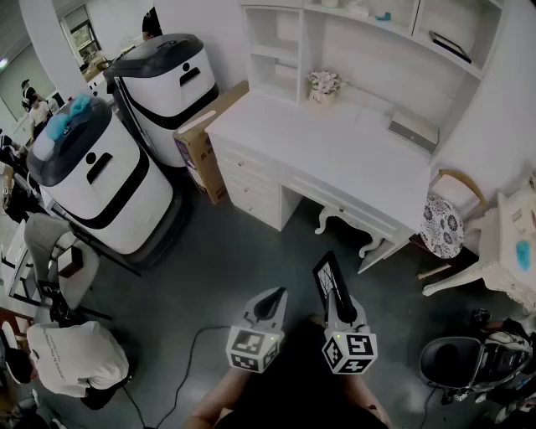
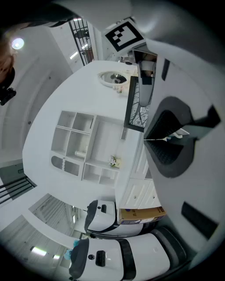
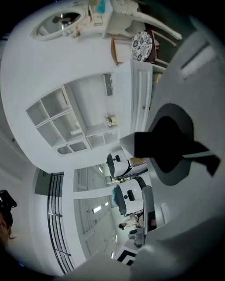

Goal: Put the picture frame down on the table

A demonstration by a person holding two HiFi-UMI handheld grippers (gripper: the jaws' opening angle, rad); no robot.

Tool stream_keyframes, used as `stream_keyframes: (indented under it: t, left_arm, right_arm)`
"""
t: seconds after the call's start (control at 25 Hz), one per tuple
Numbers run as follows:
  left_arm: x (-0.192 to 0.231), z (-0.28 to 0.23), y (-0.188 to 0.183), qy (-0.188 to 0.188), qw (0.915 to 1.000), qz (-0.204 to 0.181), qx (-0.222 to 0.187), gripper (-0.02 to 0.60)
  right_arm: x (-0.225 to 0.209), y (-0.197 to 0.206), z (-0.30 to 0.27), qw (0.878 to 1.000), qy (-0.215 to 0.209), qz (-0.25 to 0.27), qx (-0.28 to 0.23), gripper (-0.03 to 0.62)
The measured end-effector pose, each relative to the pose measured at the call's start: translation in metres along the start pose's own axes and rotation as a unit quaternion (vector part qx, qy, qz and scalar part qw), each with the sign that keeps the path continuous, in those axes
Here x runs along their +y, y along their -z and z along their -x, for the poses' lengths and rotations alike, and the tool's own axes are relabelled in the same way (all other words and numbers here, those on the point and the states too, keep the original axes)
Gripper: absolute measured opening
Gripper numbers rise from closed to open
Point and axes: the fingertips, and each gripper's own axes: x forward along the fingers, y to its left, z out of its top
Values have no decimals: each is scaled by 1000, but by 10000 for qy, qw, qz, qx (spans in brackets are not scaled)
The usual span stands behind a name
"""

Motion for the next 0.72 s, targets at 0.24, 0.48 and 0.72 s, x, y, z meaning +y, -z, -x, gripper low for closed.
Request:
stream_keyframes:
  t: [0.24,0.48,0.72]
  left_arm:
    - [2,1,2,-5,10000,76,45,14]
    - [0,1,3,41,9999,91,63,14]
    - [1,2,3,53,9999,99,58,14]
  right_arm:
    - [1,1,0,10000,9,-5,17,14]
    - [1,3,-1,10000,-22,-64,46,14]
    - [3,3,-1,9998,-57,-175,8,14]
